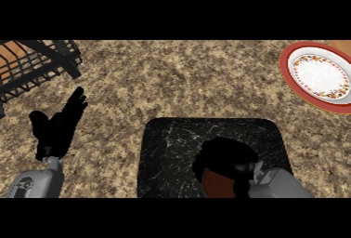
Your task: Pick the cupcake from the tray and place it in the plate
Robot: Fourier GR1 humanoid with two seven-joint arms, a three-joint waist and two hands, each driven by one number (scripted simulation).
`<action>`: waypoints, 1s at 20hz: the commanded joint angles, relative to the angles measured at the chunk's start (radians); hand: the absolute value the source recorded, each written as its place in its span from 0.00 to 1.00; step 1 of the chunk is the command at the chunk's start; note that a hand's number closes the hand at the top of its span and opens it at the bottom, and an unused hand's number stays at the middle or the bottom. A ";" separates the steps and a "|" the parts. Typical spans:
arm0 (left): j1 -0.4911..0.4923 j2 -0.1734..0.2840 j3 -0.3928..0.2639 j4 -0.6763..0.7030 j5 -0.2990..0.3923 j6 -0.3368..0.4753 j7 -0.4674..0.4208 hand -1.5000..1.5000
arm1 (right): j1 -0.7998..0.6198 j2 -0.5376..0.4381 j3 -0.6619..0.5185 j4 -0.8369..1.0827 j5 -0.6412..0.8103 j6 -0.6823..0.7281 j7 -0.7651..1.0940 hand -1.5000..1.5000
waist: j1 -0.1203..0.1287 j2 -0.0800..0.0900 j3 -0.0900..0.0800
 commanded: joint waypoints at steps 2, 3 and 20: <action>-0.006 -0.007 0.004 -0.007 -0.014 0.015 0.012 0.50 | 0.064 -0.082 -0.137 -0.047 -0.023 -0.080 -0.042 1.00 | -0.007 0.008 0.008; 0.010 -0.010 -0.006 -0.044 -0.004 0.008 0.037 0.50 | 0.065 -0.102 -0.194 0.006 -0.031 -0.135 -0.070 1.00 | -0.003 0.008 0.009; 0.004 -0.031 -0.007 0.001 -0.029 0.016 0.006 0.50 | -0.017 -0.116 -0.794 -0.067 -0.253 -0.454 0.030 1.00 | -0.006 0.008 0.008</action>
